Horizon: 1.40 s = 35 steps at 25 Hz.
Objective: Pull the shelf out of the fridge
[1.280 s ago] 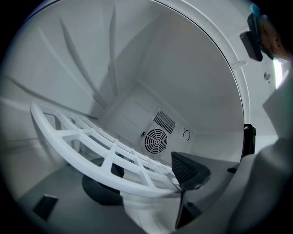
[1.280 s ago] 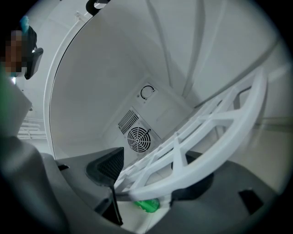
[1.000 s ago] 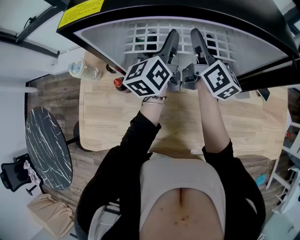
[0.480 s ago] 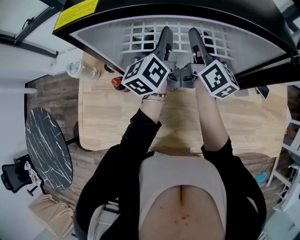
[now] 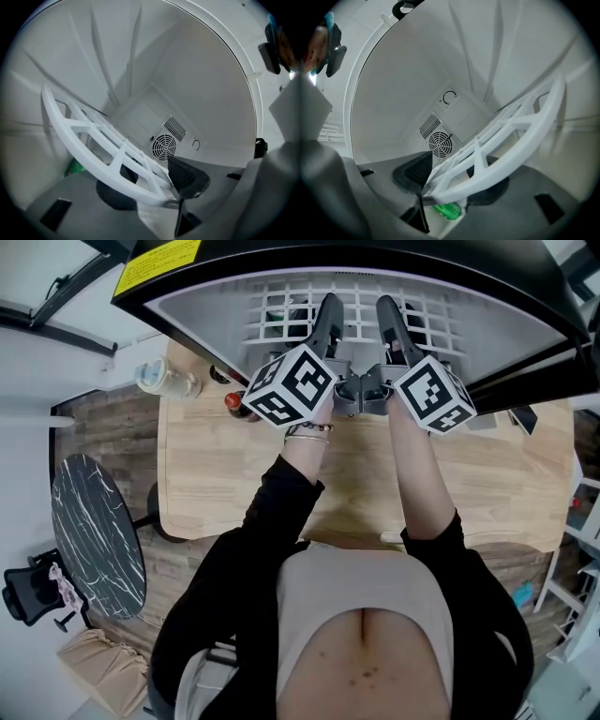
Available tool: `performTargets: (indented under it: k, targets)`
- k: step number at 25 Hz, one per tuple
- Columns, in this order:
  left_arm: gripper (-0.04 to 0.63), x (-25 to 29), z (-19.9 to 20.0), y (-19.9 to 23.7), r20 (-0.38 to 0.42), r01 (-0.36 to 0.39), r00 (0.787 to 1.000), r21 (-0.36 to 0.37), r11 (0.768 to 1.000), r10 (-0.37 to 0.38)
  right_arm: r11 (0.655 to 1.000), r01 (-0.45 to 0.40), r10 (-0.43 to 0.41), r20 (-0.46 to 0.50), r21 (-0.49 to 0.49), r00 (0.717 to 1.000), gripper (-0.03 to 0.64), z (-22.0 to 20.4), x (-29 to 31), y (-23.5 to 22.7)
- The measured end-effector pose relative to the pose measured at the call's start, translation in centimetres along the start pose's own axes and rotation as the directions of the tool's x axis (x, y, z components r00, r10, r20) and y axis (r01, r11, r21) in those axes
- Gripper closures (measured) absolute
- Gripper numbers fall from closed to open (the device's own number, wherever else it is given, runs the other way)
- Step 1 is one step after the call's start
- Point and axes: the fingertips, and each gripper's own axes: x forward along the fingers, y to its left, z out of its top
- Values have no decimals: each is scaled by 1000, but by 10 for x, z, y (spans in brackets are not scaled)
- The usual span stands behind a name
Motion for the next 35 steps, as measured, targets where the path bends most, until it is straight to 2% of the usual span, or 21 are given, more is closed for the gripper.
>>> performTargets:
  k: [22, 35]
  targets:
    - [400, -14, -4, -1, -16, -20, 1000, -6, 1000, 20, 1000, -4, 4, -22, 4, 1000, 373, -5, -13, 5]
    - [413, -17, -5, -5, -24, -3, 1000, -29, 1000, 2, 1000, 9, -9, -31, 11, 999, 388, -4, -18, 6]
